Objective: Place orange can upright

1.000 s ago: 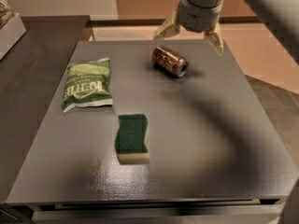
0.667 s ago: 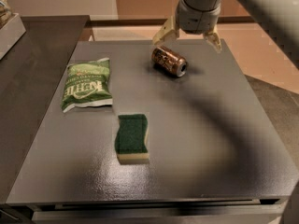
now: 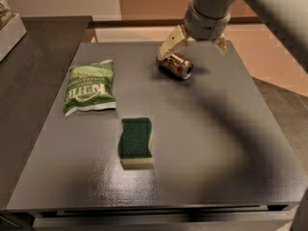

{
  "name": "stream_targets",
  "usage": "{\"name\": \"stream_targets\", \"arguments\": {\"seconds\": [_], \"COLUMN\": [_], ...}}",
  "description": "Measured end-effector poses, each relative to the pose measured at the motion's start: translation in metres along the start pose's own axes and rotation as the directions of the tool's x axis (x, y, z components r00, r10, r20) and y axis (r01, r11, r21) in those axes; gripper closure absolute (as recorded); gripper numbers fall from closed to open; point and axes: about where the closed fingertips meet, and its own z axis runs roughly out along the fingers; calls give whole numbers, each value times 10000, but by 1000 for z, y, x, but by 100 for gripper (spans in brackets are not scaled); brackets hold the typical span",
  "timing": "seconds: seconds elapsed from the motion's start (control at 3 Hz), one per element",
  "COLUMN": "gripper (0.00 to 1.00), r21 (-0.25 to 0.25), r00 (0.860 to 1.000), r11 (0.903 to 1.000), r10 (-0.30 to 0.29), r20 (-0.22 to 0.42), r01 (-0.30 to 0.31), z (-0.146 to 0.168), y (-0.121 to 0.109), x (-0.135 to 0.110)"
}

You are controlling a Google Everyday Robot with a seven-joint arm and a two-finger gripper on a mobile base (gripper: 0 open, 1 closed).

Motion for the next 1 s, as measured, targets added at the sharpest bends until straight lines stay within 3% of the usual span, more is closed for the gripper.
{"name": "stream_targets", "arguments": {"seconds": [0.33,1.0], "gripper": [0,0], "r21": [-20,-152], "r00": [9938,9649], "r11": [9943,9662], "r10": [-1065,-2562], "r20": [307,569], "r01": [1066,2574], "z": [15,35], "y": [0,1], "x": [3,12]}}
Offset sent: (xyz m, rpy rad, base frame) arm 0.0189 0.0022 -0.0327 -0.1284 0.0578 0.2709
